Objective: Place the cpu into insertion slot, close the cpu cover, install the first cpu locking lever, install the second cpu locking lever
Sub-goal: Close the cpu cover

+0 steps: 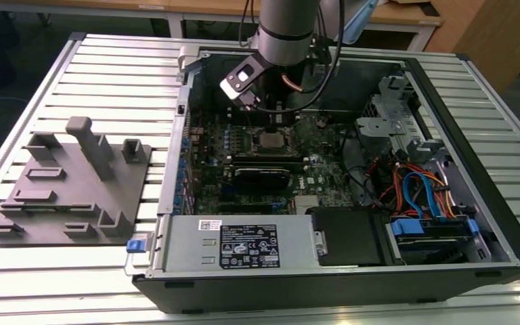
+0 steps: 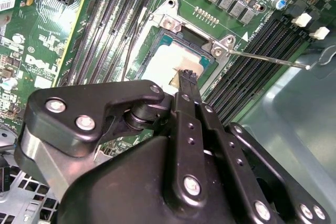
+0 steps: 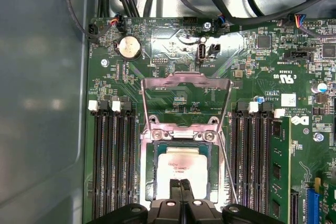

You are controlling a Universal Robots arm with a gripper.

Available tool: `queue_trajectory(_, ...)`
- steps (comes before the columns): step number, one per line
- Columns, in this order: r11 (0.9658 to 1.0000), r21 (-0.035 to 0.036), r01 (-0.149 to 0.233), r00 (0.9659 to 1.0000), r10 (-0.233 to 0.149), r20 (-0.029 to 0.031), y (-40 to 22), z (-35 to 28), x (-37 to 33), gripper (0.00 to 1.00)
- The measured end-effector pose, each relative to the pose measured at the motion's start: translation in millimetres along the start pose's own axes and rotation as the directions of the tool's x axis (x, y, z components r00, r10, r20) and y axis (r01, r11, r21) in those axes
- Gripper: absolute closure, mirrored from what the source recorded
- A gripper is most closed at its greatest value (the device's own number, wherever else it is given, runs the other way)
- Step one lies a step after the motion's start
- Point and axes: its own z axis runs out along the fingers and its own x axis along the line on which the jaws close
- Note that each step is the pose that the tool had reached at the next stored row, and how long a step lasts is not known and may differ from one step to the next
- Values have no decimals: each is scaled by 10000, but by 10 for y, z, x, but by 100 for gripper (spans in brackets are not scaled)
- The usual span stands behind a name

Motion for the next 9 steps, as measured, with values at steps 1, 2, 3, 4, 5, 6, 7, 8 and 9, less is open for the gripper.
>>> queue_trajectory(1,10000,0,0,10000,0,1,0,-3,0,89)
queue_trajectory(2,10000,-1,0,10000,0,-1,0,-7,0,89)
queue_trajectory(3,10000,-1,0,10000,0,-1,0,-10,0,89)
queue_trajectory(4,10000,-1,0,10000,0,-2,0,-13,1,89)
queue_trajectory(5,10000,-2,0,10000,0,-2,0,-17,1,89)
queue_trajectory(6,10000,-1,0,10000,0,-2,0,-20,1,89)
queue_trajectory(7,10000,-2,0,10000,0,-3,0,-23,1,89)
queue_trajectory(8,10000,-2,0,10000,0,-3,0,-26,1,89)
queue_trajectory(9,10000,-1,0,10000,0,-2,0,-28,1,89)
